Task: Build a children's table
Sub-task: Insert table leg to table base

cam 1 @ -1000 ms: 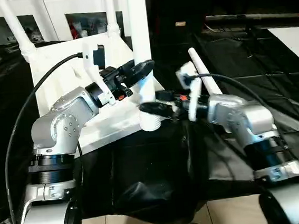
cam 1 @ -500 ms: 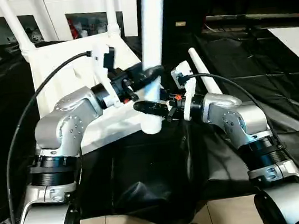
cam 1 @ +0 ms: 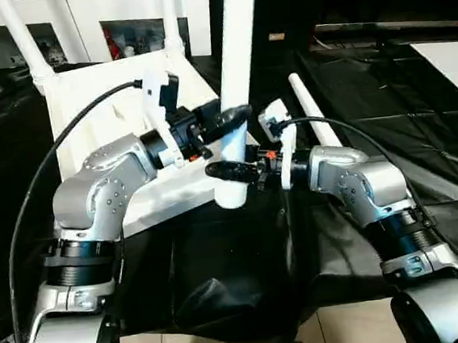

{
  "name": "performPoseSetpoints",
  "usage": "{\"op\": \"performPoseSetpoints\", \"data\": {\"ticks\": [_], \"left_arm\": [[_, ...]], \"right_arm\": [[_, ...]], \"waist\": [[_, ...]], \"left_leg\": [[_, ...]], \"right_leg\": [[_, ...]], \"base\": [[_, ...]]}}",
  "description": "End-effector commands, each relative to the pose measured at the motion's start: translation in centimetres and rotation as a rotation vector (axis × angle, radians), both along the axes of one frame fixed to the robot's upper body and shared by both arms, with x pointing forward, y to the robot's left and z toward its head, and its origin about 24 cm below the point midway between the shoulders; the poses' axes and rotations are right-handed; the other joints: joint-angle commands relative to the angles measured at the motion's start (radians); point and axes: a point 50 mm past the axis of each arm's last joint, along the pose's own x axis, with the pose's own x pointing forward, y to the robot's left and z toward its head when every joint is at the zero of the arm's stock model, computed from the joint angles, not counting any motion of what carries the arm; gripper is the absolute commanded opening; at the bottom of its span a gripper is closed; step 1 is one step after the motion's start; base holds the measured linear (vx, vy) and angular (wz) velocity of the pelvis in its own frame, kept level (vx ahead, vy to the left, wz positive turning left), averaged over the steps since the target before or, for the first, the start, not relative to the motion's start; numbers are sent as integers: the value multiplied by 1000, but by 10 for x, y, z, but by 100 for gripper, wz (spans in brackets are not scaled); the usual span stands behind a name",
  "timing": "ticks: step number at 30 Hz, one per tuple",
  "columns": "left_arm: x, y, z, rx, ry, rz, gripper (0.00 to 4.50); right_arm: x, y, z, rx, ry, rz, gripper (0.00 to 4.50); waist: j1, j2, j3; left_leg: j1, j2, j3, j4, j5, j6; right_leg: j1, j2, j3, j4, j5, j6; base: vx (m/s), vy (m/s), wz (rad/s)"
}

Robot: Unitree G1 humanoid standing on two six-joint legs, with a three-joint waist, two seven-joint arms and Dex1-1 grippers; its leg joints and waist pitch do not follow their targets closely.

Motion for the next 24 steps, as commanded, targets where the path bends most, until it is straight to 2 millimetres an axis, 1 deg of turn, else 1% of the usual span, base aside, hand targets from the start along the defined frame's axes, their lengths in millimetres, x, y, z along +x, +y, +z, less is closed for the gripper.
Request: {"op": "performPoseSetpoints", "data": {"ticks": [1,3,6,7,12,13,14,15,17,18,19,21,23,24], "left_arm": [[-4,-4,6,11,-41,-31,185],[-4,-5,6,11,-41,-42,185],[-4,-5,6,12,-42,-44,185],[-4,-5,7,11,-44,-43,185],[-4,-6,8,8,-47,-41,185],[-4,-6,8,7,-47,-41,185],[-4,-6,8,7,-49,-40,185],[-3,-6,8,5,-50,-37,185],[-2,-5,9,-3,-57,-23,185],[1,-4,10,-36,-27,6,185],[2,-4,10,-49,-15,15,185],[2,-2,15,-121,-3,21,255],[2,-2,18,-158,0,27,257],[3,-1,18,-165,-2,30,268]], "right_arm": [[3,-2,7,-13,-25,4,249],[3,-2,7,-13,-27,6,228],[3,-2,7,-14,-28,8,216],[3,-3,6,-13,-28,11,199],[2,-3,6,-12,-28,13,189],[2,-3,6,-12,-28,14,189],[2,-3,6,-11,-28,15,189],[2,-3,6,-11,-29,16,188],[3,-3,5,-10,-32,15,188],[3,-3,5,-8,-33,12,188],[3,-3,6,-7,-34,10,188],[4,-4,6,3,-35,-1,188],[4,-4,7,10,-36,-7,187],[4,-4,7,11,-37,-8,187]], "waist": [[2,6,-107],[3,7,-107],[3,7,-109],[3,7,-108],[3,6,-109],[4,5,-113],[4,6,-112],[4,6,-114],[4,6,-113],[4,6,-114],[5,3,-116],[6,4,-116],[5,2,-116],[7,4,-116]], "left_leg": [[3,-1,7,-62,-83,3],[3,0,7,-63,-85,6],[3,0,7,-62,-84,5],[3,0,7,-62,-84,5],[1,-1,7,-61,-76,6],[2,-1,7,-60,-74,6],[2,-1,7,-61,-74,5],[2,0,7,-60,-71,5],[2,-1,7,-60,-71,6],[2,0,7,-59,-70,5],[1,-1,8,-58,-68,6],[1,-1,8,-58,-64,6],[-1,-3,8,-57,-67,7],[1,-2,8,-57,-73,5]], "right_leg": [[85,-49,28,-65,-118,-198],[85,-50,28,-65,-115,-202],[86,-50,28,-65,-113,-203],[86,-50,28,-65,-113,-203],[88,-50,28,-63,-102,-206],[89,-50,27,-62,-100,-206],[88,-50,27,-62,-101,-206],[88,-50,27,-61,-98,-207],[89,-50,27,-61,-94,-208],[89,-50,27,-60,-90,-209],[91,-51,27,-60,-83,-212],[91,-50,27,-59,-79,-214],[91,-50,27,-60,-82,-217],[90,-50,27,-62,-89,-219]], "base": [[0,0,0],[0,0,0],[0,0,0],[0,0,0],[0,0,0],[0,0,0],[0,0,0],[0,0,0],[0,0,0],[0,0,0],[0,0,0],[0,0,0],[0,0,0],[0,0,0]]}}
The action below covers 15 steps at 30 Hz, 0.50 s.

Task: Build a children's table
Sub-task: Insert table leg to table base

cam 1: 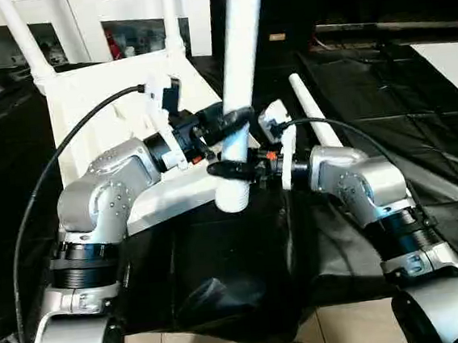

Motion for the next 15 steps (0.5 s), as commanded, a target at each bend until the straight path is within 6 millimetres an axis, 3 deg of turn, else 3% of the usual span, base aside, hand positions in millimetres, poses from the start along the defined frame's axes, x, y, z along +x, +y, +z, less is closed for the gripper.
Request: {"op": "performPoseSetpoints", "data": {"ticks": [1,7,9,10,11,13,14,15], "left_arm": [[2,3,15,-47,-44,23,285],[7,9,22,-152,-82,79,318],[8,15,29,-288,-67,87,320],[9,19,31,-342,-65,106,320],[11,24,30,-329,-69,144,320],[12,25,29,-320,-70,152,320],[19,25,2,80,-101,237,320],[22,27,-14,285,-120,262,320]], "right_arm": [[3,-4,4,11,-12,-27,186],[7,-6,12,80,-30,-75,186],[11,-10,15,96,-52,-127,186],[16,-16,17,103,-68,-197,186],[23,-27,19,97,-89,-291,186],[24,-29,19,94,-93,-307,186],[28,-46,16,-17,-161,-393,186],[29,-53,15,-62,-181,-420,186]], "waist": [[4,6,-114],[5,9,-115],[6,7,-116],[7,11,-115],[6,7,-116],[4,13,-113],[8,9,-111],[4,6,-108]], "left_leg": [[1,-2,8,-59,-77,7],[1,-3,8,-57,-69,10],[-1,-5,8,-57,-71,8],[0,-6,8,-56,-74,6],[0,-6,8,-56,-82,1],[3,-5,8,-58,-93,-5],[3,-3,2,-62,-96,7],[6,-2,4,-64,-101,5]], "right_leg": [[90,-49,27,-63,-89,-217],[90,-49,26,-62,-79,-210],[92,-48,26,-61,-69,-220],[90,-48,26,-61,-69,-223],[89,-49,25,-63,-81,-225],[86,-46,25,-65,-107,-212],[84,-43,22,-78,-151,-160],[82,-41,24,-74,-172,-133]], "base": [[0,0,0],[0,0,0],[0,0,0],[0,0,0],[0,0,0],[0,0,0],[0,0,0],[0,0,0]]}}
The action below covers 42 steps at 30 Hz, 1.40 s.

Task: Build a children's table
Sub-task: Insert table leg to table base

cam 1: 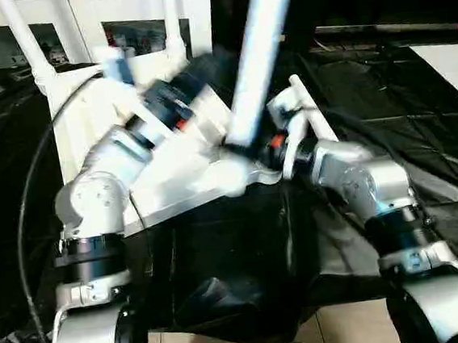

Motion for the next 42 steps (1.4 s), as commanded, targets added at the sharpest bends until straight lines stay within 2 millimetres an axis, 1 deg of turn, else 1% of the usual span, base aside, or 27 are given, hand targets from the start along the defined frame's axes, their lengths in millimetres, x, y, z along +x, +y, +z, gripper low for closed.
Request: {"op": "performPoseSetpoints", "data": {"ticks": [1,2,3,4,5,6,8,9,10,11,12,13,14,15,16,18,19,23,24,27,28,30,34,35,37,40,42], "left_arm": [[6,-1,-47,453,35,57,320],[6,1,-56,559,29,53,320],[4,-1,-66,621,35,14,320],[2,-4,-70,635,41,-18,320],[-1,-11,-73,615,60,-75,320],[-1,-11,-73,615,60,-75,320],[-4,-23,-72,558,78,-134,320],[-4,-23,-72,558,78,-134,320],[-4,-24,-72,555,78,-139,320],[-4,-32,-69,523,86,-190,320],[-5,-33,-69,520,90,-203,336],[-6,-36,-69,510,102,-248,353],[-7,-37,-68,505,109,-273,353],[-8,-37,-70,533,130,-298,356],[-8,-36,-73,572,141,-302,356],[-6,-32,-79,658,154,-279,384],[-1,-26,-83,715,178,-219,398],[-2,-21,-89,757,234,-205,414],[-2,-21,-90,764,243,-198,381],[-1,-17,-91,781,255,-139,376],[0,-16,-90,779,259,-121,358],[0,-15,-89,774,266,-108,341],[-8,-10,-80,721,290,-105,330],[-8,-10,-80,721,290,-105,303],[-12,-9,-78,721,303,-116,293],[-17,-6,-79,738,336,-130,277],[-19,-6,-79,737,341,-136,249]], "right_arm": [[4,-21,2,-106,-56,-94,186],[4,-25,1,-122,-58,-101,186],[3,-31,2,-130,-55,-106,186],[2,-34,3,-134,-54,-109,186],[0,-39,4,-138,-57,-118,186],[0,-39,4,-138,-57,-118,186],[-4,-46,9,-116,-72,-152,186],[-4,-46,9,-116,-72,-152,186],[-4,-47,9,-111,-74,-155,186],[-8,-53,14,-90,-88,-174,186],[-8,-53,14,-92,-88,-174,186],[-10,-55,14,-98,-89,-175,186],[-11,-56,14,-102,-89,-175,186],[-13,-57,15,-106,-89,-174,186],[-14,-58,15,-111,-88,-170,186],[-17,-58,16,-117,-89,-161,186],[-19,-58,17,-116,-89,-162,186],[-21,-57,18,-115,-88,-161,186],[-21,-57,18,-116,-88,-160,186],[-23,-55,19,-113,-88,-154,186],[-23,-55,19,-112,-87,-152,186],[-24,-54,19,-112,-85,-150,186],[-25,-51,19,-118,-83,-127,186],[-25,-51,19,-118,-83,-127,186],[-25,-51,19,-119,-81,-124,186],[-24,-50,19,-119,-81,-120,186],[-24,-49,19,-119,-81,-118,186]], "waist": [[4,7,-106],[1,6,-101],[-2,3,-96],[0,6,-96],[-4,5,-89],[-3,7,-96],[-6,6,-85],[-8,6,-76],[-10,4,-76],[-10,15,-53],[-13,11,-53],[-15,15,-44],[-18,10,-42],[-20,13,-37],[-24,18,-34],[-30,19,-29],[-34,24,-31],[-43,27,-28],[-45,27,-27],[-44,30,-25],[-43,30,-24],[-44,31,-22],[-45,31,-17],[-46,32,-14],[-47,28,-10],[-50,28,-7],[-51,31,-5]], "left_leg": [[8,-2,2,-68,-101,9],[8,-3,5,-69,-103,5],[6,-4,6,-70,-94,-2],[8,-4,7,-70,-90,-6],[5,-4,9,-71,-89,-6],[7,-2,11,-67,-67,1],[0,-3,12,-67,-59,14],[-2,-5,12,-68,-79,19],[-1,-5,12,-68,-91,22],[0,-7,11,-73,-143,17],[2,-7,11,-74,-156,14],[1,-8,10,-76,-163,12],[2,-8,10,-78,-174,12],[1,-9,8,-78,-174,13],[-2,-9,6,-78,-163,16],[-2,-9,5,-80,-150,30],[-4,-10,4,-80,-129,34],[-3,-9,5,-79,-92,43],[-4,-9,5,-79,-82,48],[-2,-7,8,-80,-28,81],[-1,-6,8,-81,-19,90],[-1,-5,9,-82,-18,97],[1,-1,10,-85,-33,95],[1,0,11,-86,-48,90],[4,0,12,-89,-75,76],[4,2,12,-91,-80,65],[5,2,12,-92,-86,58]], "right_leg": [[80,-42,24,-75,-202,-113],[77,-42,28,-80,-238,-76],[75,-42,31,-81,-238,-68],[74,-44,31,-76,-224,-80],[73,-43,33,-75,-190,-112],[74,-46,33,-65,-117,-155],[74,-43,32,-63,-53,-200],[71,-41,33,-67,-53,-208],[73,-41,32,-68,-66,-210],[65,-42,34,-81,-157,-187],[66,-41,34,-85,-185,-183],[64,-41,34,-87,-204,-177],[65,-40,34,-91,-237,-168],[64,-39,34,-93,-248,-164],[66,-41,33,-89,-241,-167],[66,-38,33,-94,-225,-160],[69,-39,31,-90,-193,-170],[74,-40,31,-84,-119,-210],[74,-40,31,-83,-101,-219],[78,-39,31,-75,9,-264],[79,-39,30,-74,33,-275],[79,-40,30,-74,41,-281],[78,-46,30,-78,7,-293],[76,-46,31,-81,-18,-290],[74,-46,32,-87,-78,-274],[70,-48,32,-89,-108,-263],[67,-47,32,-92,-131,-254]], "base": [[0,0,0],[0,0,0],[0,0,0],[0,0,0],[0,0,0],[0,0,0],[0,0,0],[0,0,0],[0,0,0],[0,0,0],[0,0,0],[0,0,0],[0,0,0],[0,0,0],[0,0,0],[0,0,0],[0,0,0],[0,0,0],[0,0,0],[0,0,0],[0,0,0],[0,0,0],[0,0,0],[0,0,0],[0,0,0],[0,0,0],[0,0,0]]}}
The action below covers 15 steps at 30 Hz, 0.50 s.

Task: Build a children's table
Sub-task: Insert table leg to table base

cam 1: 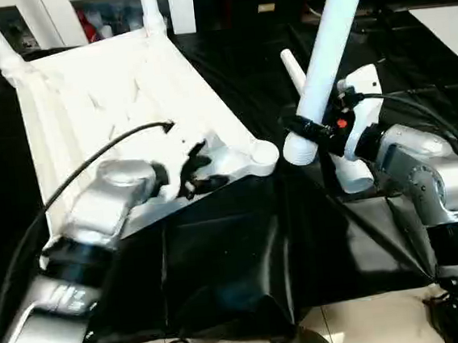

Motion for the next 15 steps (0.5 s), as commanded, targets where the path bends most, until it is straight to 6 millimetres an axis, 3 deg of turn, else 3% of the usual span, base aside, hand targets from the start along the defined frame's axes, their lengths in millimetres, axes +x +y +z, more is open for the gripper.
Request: {"op": "performPoseSetpoints", "data": {"ticks": [1,7,15], "left_arm": [[-4,-2,2,-5,11,-19,248],[-12,-7,-5,39,43,-43,202],[-7,-11,-10,91,10,-53,122]], "right_arm": [[-2,2,4,1,-11,22,186],[0,3,5,-2,-14,28,186],[0,4,7,1,-19,36,186]], "waist": [[1,1,-69],[-1,-2,-65],[-4,1,-55]], "left_leg": [[16,2,9,-68,-88,53],[13,1,11,-68,-48,63],[13,2,9,-76,-96,42]], "right_leg": [[73,-48,32,-59,-142,-257],[75,-49,34,-55,-91,-265],[71,-51,35,-68,-183,-235]], "base": [[0,0,0],[0,0,0],[0,0,0]]}}
